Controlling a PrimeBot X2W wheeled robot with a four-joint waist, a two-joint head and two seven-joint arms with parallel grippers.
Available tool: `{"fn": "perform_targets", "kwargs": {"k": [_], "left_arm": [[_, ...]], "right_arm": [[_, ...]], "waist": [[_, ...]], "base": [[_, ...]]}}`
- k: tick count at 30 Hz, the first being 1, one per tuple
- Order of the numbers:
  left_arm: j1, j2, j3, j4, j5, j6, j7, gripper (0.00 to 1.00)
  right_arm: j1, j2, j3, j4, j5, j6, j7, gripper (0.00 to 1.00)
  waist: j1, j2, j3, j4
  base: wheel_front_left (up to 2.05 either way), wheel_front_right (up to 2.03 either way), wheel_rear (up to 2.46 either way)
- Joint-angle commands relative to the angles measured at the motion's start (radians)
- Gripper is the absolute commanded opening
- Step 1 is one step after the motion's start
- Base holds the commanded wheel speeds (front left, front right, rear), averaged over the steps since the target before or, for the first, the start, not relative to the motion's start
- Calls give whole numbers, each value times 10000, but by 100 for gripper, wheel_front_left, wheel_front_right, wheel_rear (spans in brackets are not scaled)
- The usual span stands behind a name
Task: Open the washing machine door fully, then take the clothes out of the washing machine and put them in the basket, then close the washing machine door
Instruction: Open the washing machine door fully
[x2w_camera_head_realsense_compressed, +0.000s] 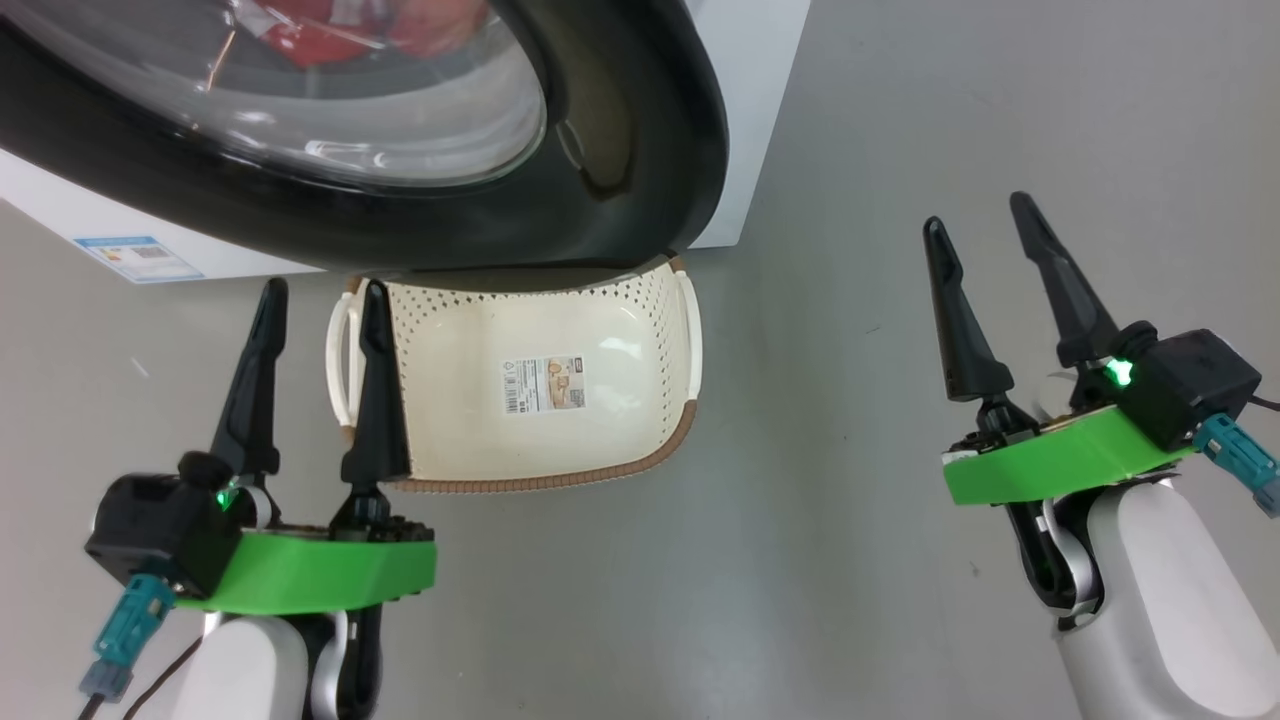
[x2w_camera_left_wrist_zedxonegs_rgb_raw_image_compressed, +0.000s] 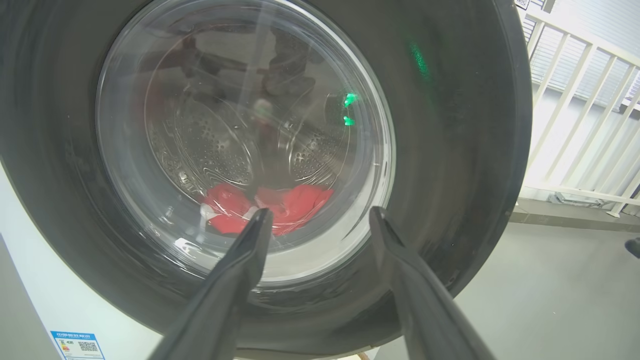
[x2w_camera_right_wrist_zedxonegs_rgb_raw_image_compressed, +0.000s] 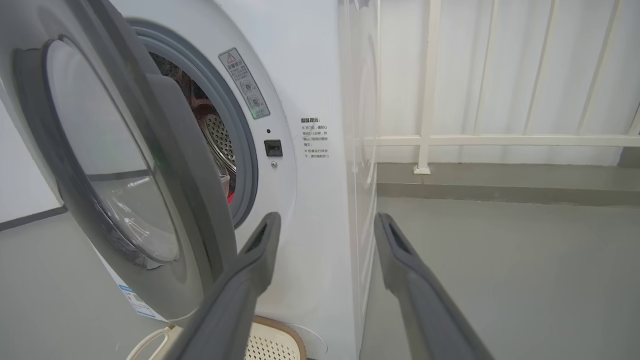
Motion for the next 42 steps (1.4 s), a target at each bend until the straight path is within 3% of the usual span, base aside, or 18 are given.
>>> {"fn": "perform_targets", "kwargs": {"k": [1,11,16,29,42], "left_arm": [[33,178,315,-250,101,-38,-49,100],[31,178,234,-260,99,-10,-49,100],[43,178,207,-260,87,0,-49,100],[-121,177,-53,-214,-27,54,-49,100],[-219,177,-243,-27,-76,24,-49,100]], "right_arm": [[-191,66,244,-120,290,48,-60,0],[-1877,66,701,1238,4365,48,319,0],[-2919,66,806,1599,5566,48,986,0],[-4881,66,1108,2516,9877,48,4091,0],[-6132,24,587,3851,12510,48,7465,0]], "waist": [[0,0,9,22],[0,0,125,254],[0,0,239,399],[0,0,484,831],[0,0,570,1080]], "base": [[0,0,0],[0,0,0],[0,0,0],[0,0,0],[0,0,0]]}}
